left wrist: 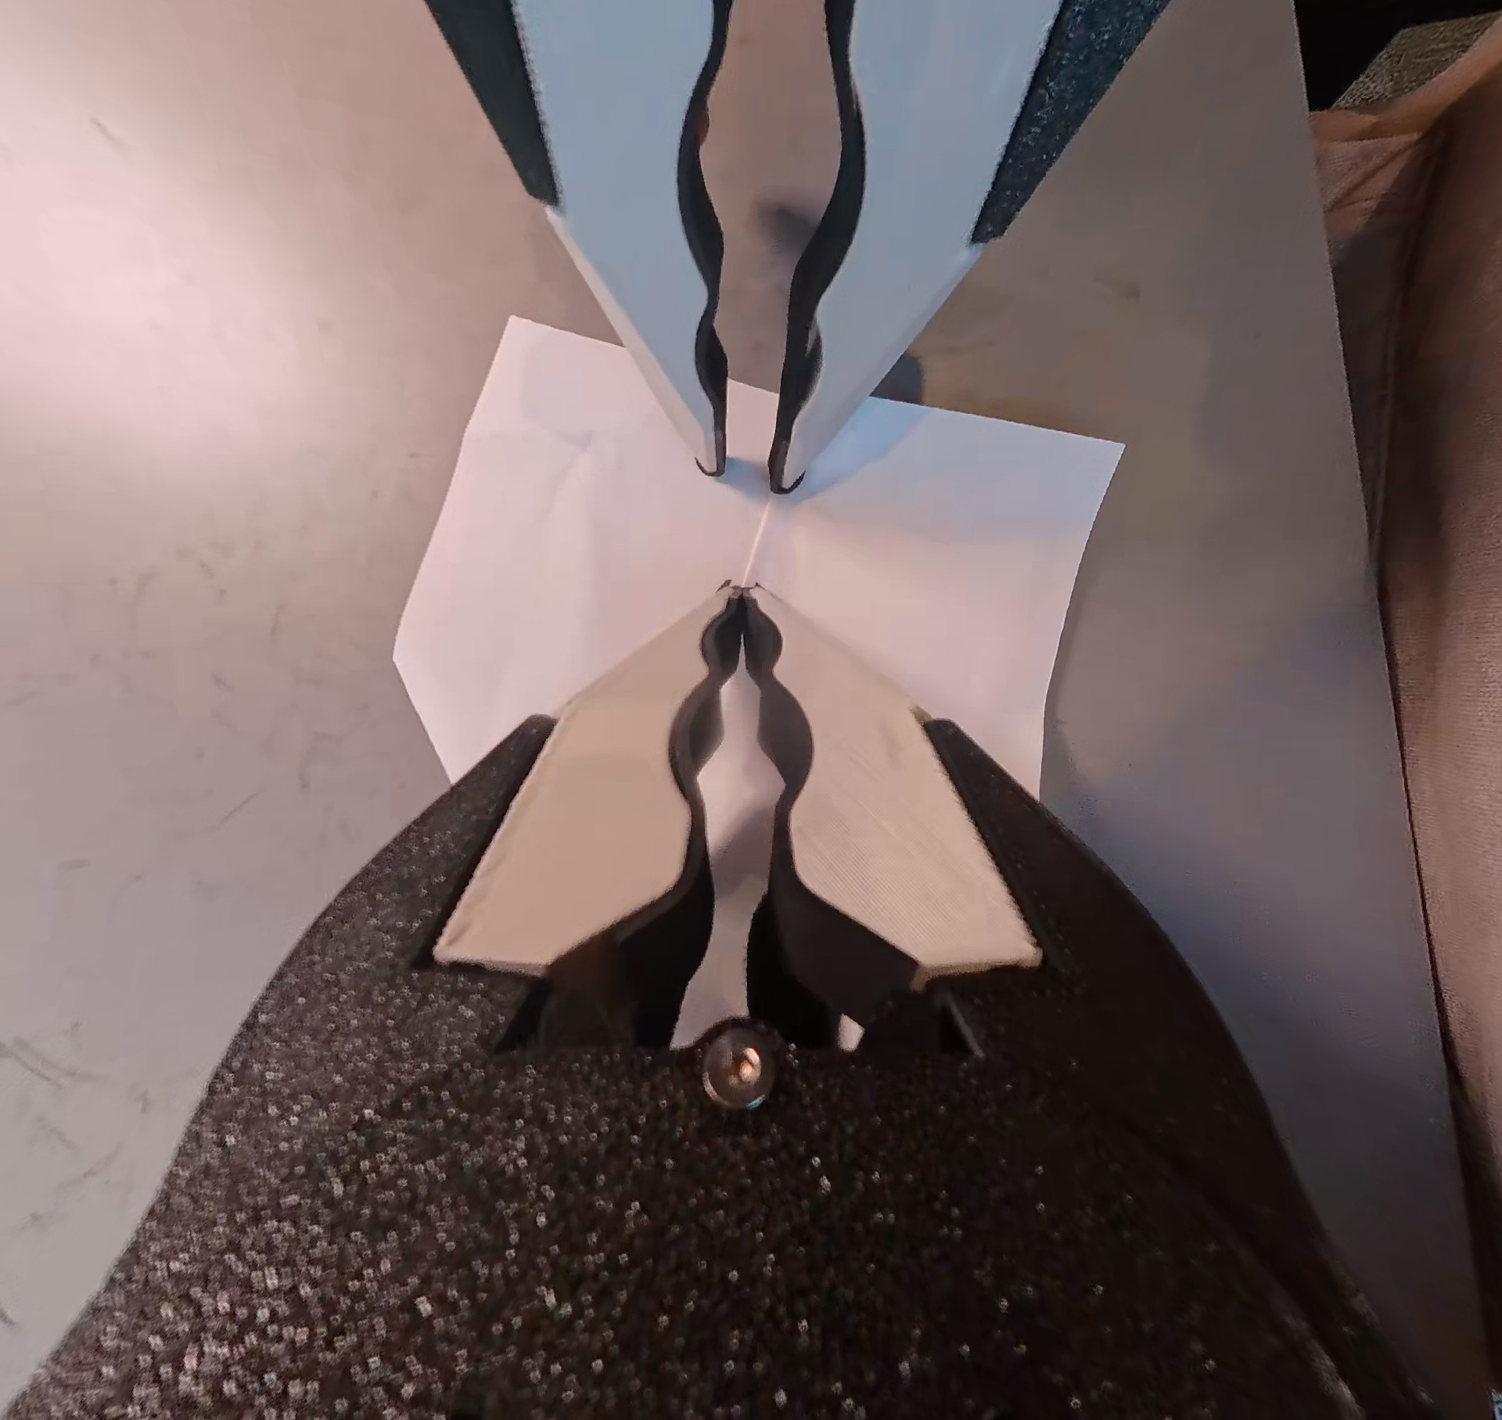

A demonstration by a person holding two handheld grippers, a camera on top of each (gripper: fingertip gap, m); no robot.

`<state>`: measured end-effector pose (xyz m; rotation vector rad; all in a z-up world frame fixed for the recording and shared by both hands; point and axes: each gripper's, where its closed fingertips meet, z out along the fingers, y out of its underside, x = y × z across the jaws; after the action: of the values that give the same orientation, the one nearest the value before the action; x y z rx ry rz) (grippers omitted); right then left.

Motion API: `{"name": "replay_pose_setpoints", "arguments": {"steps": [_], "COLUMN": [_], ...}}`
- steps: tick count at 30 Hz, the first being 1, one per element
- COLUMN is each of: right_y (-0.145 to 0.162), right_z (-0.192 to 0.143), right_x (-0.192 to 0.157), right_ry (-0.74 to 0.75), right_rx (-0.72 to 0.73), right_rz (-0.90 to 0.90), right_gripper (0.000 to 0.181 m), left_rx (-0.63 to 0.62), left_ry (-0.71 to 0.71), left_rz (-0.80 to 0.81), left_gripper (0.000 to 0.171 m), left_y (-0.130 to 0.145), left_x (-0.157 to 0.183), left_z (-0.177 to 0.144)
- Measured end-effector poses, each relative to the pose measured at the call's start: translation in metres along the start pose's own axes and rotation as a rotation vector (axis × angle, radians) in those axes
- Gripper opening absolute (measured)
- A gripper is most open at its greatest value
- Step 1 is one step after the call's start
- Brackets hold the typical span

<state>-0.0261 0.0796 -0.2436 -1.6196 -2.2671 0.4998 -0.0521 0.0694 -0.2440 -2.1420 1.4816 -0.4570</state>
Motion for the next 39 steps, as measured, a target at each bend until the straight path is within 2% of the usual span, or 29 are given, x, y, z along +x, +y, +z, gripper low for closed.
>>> {"name": "replay_pose_setpoints", "arguments": {"steps": [10, 17, 21, 28, 31, 39], "right_y": [-0.001, -0.001, -0.001, -0.001, -0.001, 0.000], "right_z": [0.000, 0.000, 0.000, 0.000, 0.000, 0.000], "right_x": [0.000, 0.000, 0.000, 0.000, 0.000, -0.001], "right_ry": [0.008, -0.005, -0.003, -0.002, 0.000, -0.003], "right_rx": [-0.001, -0.004, 0.004, 0.004, 0.007, 0.014], "right_rz": [-0.010, -0.010, -0.004, -0.011, -0.009, -0.004], "right_gripper": [0.010, 0.009, 0.009, 0.009, 0.009, 0.009], "left_rx": [-0.013, -0.029, -0.062, -0.005, -0.066, -0.045], "left_ry": [0.004, 0.067, 0.055, 0.067, 0.057, 0.018], "left_rz": [-0.016, -0.064, -0.040, -0.025, 0.021, 0.113], "left_gripper": [0.000, 0.000, 0.000, 0.000, 0.001, 0.000], "left_y": [0.002, 0.012, 0.021, -0.007, 0.001, 0.007], "left_x": [-0.001, -0.011, -0.009, -0.005, -0.004, -0.002], "left_z": [-0.002, -0.034, -0.026, -0.015, -0.001, -0.005]}}
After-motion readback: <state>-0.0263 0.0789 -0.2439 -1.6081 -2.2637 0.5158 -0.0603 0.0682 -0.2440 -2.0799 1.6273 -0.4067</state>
